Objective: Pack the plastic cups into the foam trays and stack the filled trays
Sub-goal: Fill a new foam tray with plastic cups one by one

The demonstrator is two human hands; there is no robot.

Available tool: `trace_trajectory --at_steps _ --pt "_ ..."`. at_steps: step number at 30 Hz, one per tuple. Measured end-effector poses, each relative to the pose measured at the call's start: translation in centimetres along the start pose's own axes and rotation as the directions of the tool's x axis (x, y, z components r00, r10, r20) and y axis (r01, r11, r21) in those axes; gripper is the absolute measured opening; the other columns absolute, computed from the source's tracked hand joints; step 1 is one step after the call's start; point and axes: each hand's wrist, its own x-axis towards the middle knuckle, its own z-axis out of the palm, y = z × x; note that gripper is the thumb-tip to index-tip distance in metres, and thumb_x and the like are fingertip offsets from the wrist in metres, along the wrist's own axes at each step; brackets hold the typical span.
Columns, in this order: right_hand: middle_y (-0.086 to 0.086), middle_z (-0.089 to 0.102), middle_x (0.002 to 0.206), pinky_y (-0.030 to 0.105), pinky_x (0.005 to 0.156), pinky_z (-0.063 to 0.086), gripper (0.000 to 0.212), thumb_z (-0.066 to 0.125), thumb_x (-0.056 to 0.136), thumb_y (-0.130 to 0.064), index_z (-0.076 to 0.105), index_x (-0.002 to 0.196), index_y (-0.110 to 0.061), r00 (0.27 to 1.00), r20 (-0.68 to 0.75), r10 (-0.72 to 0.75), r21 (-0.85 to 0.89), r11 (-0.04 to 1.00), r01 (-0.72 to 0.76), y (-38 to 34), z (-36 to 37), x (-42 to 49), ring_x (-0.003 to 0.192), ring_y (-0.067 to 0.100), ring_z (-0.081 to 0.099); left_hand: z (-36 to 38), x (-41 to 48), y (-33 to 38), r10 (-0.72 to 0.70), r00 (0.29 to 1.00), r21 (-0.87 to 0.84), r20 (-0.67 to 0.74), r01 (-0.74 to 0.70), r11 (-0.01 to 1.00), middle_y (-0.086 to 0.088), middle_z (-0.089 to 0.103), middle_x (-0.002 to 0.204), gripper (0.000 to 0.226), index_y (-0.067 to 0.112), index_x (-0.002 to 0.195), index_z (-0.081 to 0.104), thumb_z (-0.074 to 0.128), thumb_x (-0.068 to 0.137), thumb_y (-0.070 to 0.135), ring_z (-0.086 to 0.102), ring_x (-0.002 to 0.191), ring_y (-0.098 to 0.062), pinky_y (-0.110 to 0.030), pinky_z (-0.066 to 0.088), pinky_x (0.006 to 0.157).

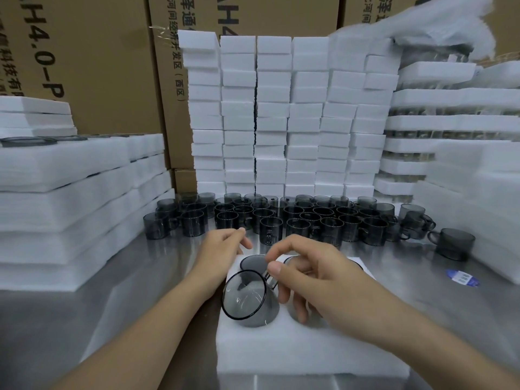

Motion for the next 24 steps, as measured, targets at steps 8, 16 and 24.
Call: trace_trajectory --at_steps 8,16,24 --pt "0.001 0.078 0.085 0.025 0.047 0.041 0.005 0.071 0.101 -0.036 0.067 0.101 -0.032 0.998 -0.058 -0.021 -0.064 0.998 0.017 0.40 -0.21 0.07 0.051 0.017 0.067 0.04 0.16 -0.16 0.005 1.000 0.007 -0.002 -0.005 1.000 0.008 0.058 0.055 0.046 0.019 0.069 0.079 0.059 0.107 0.033 0.056 0.063 -0.010 -0.032 0.041 0.070" --pt "-0.010 0.069 0.085 0.022 0.070 0.045 0.026 0.063 0.098 -0.056 0.079 0.092 -0.037 0.988 -0.144 -0.057 -0.443 0.896 -0.013 0.37 -0.12 -0.13 0.075 0.004 0.059 0.15 0.46 -0.64 0.004 1.000 0.007 -0.005 -0.004 1.000 0.012 0.060 0.054 0.045 0.025 0.069 0.080 0.058 0.108 0.035 0.060 0.064 -0.003 -0.033 0.045 0.075" --pt "-0.017 0.063 0.101 0.015 0.083 0.044 0.042 0.062 0.078 -0.080 0.073 0.103 -0.048 0.995 -0.053 -0.083 -0.457 0.888 0.049 0.07 0.31 -0.35 0.101 -0.001 0.059 0.17 0.46 -0.73 0.001 1.000 0.005 0.001 -0.001 1.000 0.010 0.059 0.054 0.046 0.026 0.069 0.080 0.058 0.108 0.037 0.060 0.067 -0.013 -0.036 0.048 0.078"
